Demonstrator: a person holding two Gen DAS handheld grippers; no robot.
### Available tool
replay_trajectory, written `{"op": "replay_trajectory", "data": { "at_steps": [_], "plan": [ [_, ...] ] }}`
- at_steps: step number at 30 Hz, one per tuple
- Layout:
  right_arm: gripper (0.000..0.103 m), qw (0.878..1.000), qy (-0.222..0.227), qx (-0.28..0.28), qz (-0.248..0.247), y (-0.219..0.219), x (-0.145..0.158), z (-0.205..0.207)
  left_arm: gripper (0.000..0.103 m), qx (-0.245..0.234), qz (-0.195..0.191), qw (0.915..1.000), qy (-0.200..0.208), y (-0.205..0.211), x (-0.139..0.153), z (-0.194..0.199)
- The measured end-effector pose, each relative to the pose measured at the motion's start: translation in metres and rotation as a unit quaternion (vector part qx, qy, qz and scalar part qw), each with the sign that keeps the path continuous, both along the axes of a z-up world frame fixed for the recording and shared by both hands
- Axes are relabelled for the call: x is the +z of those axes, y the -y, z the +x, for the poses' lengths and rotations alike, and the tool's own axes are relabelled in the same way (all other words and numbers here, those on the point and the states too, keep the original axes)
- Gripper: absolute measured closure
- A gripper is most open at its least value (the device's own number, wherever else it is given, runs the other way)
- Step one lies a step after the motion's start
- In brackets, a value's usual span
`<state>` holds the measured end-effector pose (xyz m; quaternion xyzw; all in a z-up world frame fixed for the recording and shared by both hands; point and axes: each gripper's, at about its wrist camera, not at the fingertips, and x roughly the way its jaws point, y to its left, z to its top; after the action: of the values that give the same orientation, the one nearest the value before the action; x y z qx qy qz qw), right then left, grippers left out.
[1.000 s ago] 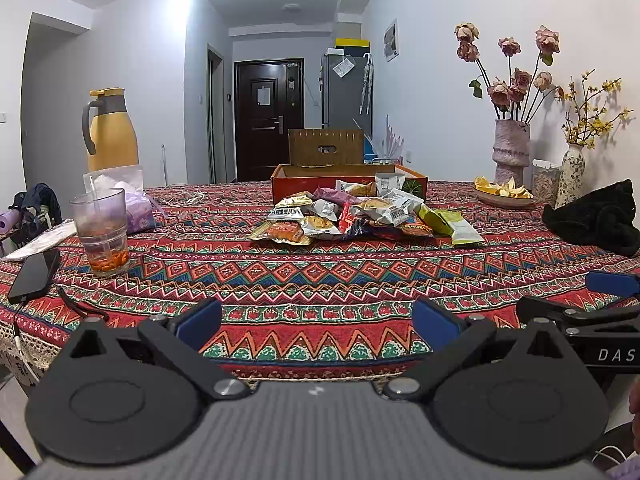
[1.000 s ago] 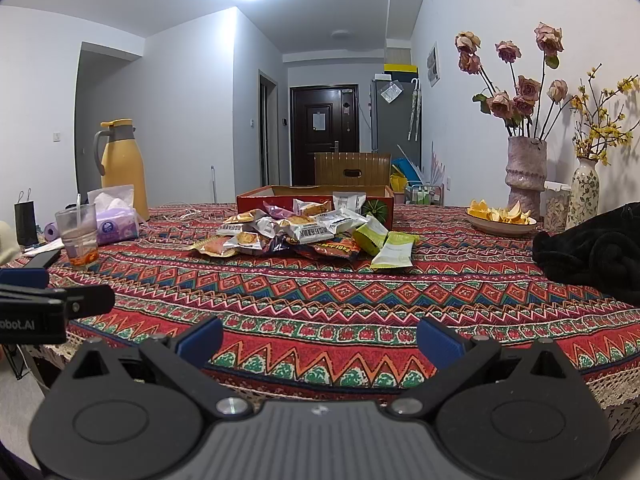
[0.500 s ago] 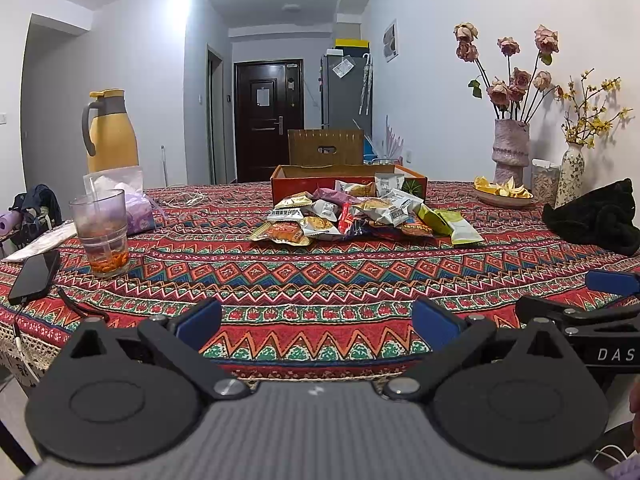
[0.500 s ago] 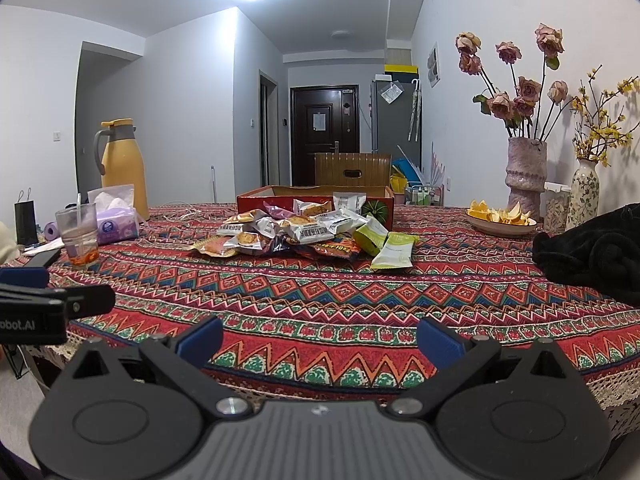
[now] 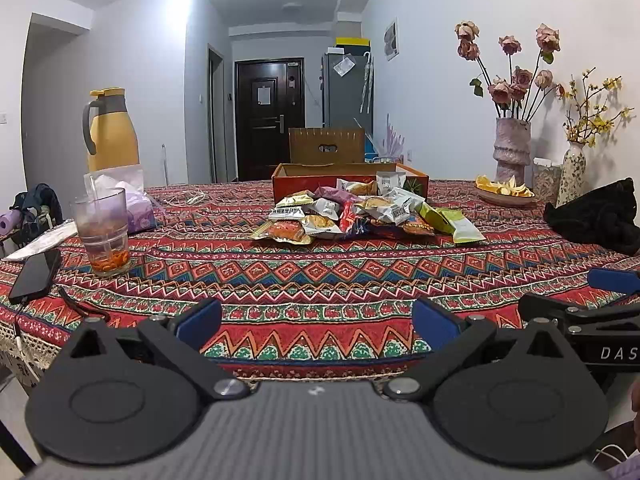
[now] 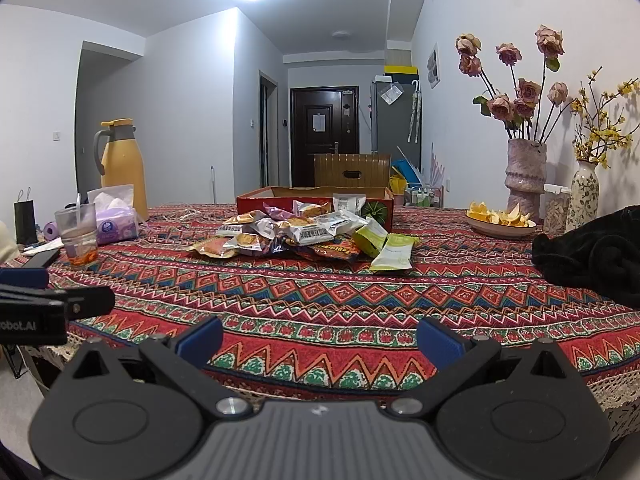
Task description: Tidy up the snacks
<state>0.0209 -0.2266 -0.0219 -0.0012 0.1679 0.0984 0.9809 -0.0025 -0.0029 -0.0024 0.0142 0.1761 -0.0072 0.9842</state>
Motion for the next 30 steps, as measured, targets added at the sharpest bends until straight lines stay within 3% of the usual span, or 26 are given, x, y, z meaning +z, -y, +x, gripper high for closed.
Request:
{"op": "replay_trajectory", "data": {
  "at_steps": [16, 26, 30],
  "plan": [
    [0.000, 0.999, -0.022, -0.014, 0.025, 0.009, -0.009, 0.027, 0.000, 0.014, 0.000, 0.9997, -0.019, -0.010, -0.004, 0.025],
    [0.000, 0.997, -0.048, -0.047, 0.046, 0.028, -0.008, 0.083, 0.000, 0.009, -0.005, 0.9983, -0.058, -0.016, -0.005, 0.089],
    [0.006, 0.997, -0.051, -0.047, 0.045, 0.035, -0.004, 0.109, 0.000, 0.001, 0.010, 0.9987, -0.050, -0.014, -0.001, 0.114]
  ]
}}
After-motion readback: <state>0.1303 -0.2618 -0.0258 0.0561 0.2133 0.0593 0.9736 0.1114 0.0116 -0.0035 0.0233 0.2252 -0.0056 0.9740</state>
